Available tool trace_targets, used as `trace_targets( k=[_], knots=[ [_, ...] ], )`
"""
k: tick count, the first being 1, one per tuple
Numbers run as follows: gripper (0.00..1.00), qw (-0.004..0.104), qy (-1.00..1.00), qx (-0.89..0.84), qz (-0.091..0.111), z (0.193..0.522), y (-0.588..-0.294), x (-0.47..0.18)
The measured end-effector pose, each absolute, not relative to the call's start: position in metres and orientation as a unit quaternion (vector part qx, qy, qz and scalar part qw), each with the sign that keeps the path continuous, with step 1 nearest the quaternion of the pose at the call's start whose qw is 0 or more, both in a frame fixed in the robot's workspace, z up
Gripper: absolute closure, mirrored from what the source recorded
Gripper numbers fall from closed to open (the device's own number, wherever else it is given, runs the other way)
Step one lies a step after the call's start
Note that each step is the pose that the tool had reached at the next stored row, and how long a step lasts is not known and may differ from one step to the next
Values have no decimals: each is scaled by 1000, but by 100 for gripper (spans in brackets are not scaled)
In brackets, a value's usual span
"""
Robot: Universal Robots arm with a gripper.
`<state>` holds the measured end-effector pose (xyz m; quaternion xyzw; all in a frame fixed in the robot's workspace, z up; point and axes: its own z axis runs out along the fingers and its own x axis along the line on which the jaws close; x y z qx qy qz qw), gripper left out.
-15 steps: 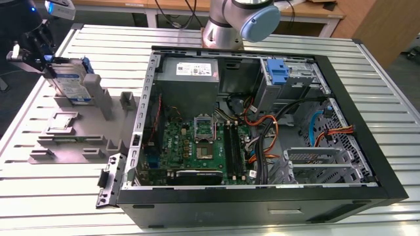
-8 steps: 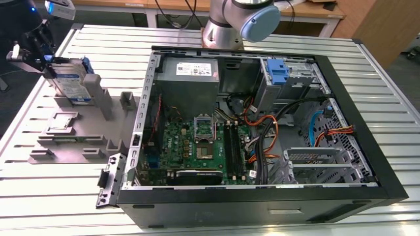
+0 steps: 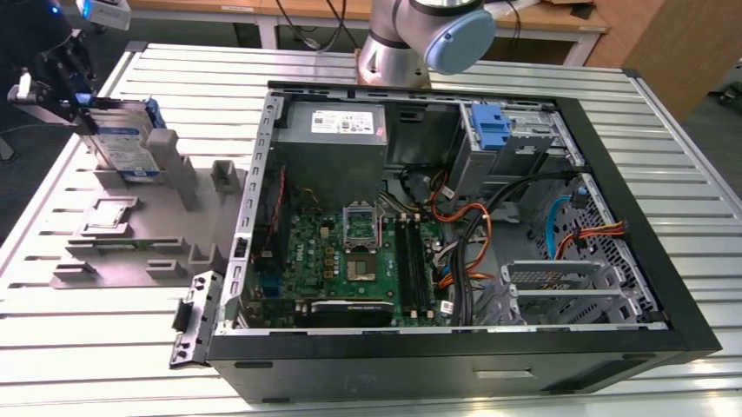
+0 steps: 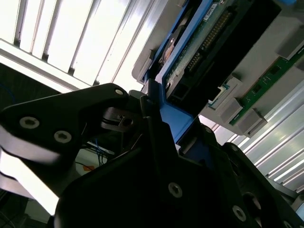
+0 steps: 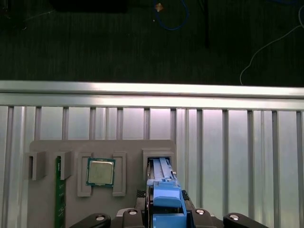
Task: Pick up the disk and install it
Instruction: 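Pick up the disk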
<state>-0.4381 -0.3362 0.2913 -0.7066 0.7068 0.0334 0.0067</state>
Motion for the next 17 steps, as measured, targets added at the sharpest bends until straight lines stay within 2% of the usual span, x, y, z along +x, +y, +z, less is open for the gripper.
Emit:
trace_targets(
  k=[13, 14, 17],
  knots=[
    [62, 8, 707, -707, 32, 292, -336, -438],
    [55, 8, 707, -707, 32, 291, -336, -438],
    [55, 8, 707, -707, 32, 291, -336, -438]
  ],
)
